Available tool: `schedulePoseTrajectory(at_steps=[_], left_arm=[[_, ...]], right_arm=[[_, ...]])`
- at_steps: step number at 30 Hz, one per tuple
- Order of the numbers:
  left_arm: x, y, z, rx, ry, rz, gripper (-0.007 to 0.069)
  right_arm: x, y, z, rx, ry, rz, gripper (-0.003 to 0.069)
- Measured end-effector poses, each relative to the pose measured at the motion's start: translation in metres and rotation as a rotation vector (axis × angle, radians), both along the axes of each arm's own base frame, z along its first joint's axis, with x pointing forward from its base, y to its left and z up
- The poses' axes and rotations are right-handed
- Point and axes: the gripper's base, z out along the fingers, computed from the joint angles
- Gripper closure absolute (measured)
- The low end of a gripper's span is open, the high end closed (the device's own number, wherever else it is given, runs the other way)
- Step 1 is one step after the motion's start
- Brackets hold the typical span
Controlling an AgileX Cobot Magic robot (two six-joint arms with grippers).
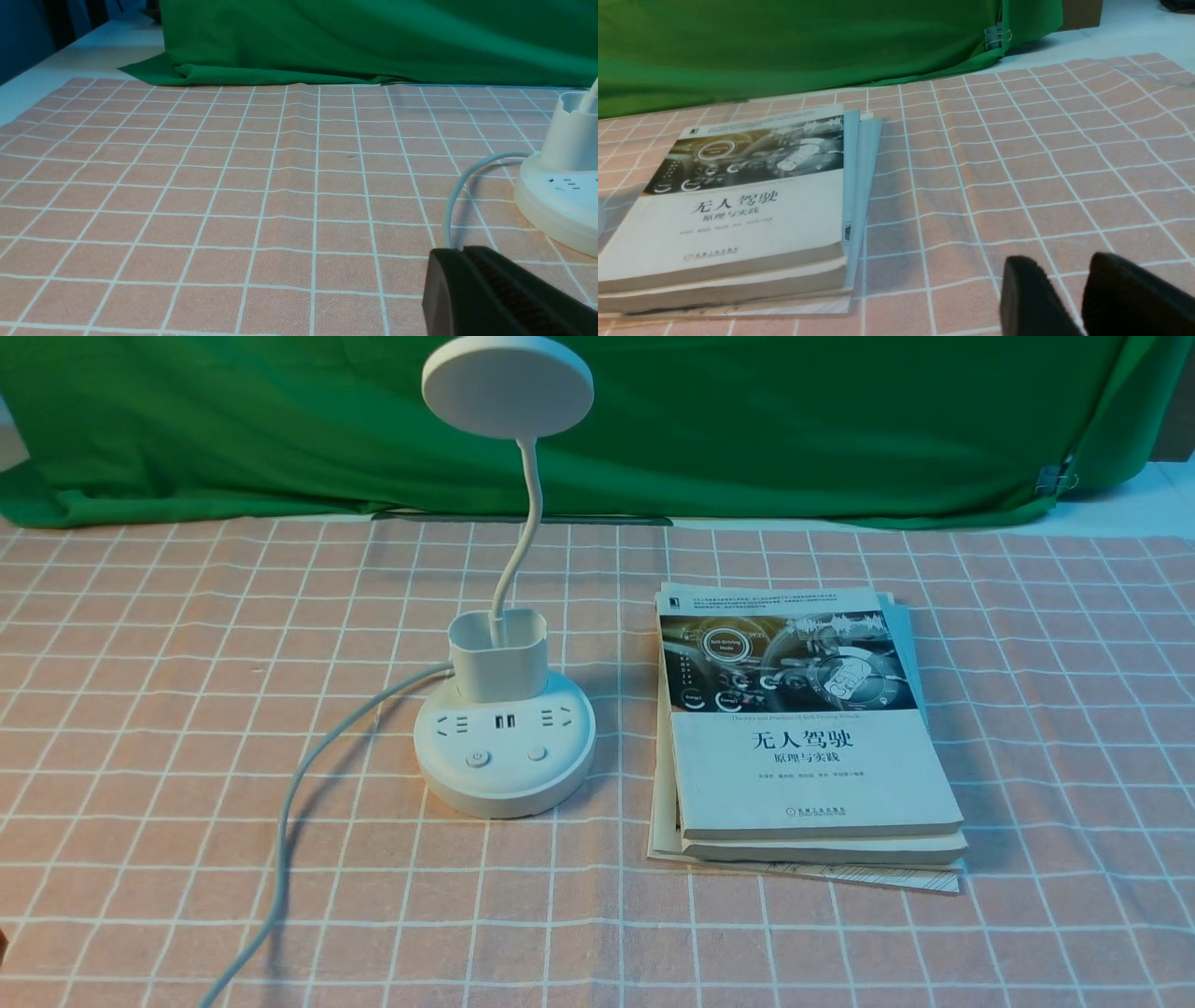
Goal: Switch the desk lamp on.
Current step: Use the left arm to press the button switch on the lamp holder
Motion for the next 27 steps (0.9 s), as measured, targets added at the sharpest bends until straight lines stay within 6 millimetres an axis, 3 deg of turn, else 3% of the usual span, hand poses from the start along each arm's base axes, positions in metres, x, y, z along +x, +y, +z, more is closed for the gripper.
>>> schedulePoseTrajectory(at_steps=[24, 27], left_arm=[[0.0001, 0.0007, 0.0006, 0.034, -0.006, 0.003, 0.0603], [0.0006, 0.0005, 0.0059, -0.030, -0.066, 0.008, 0.0603]], right_arm=[[0.0000, 0.0000, 0.0000, 0.000, 0.000, 0.000, 0.0418], [0.0000, 0.0000, 0.0000, 0.000, 0.000, 0.000, 0.0418]])
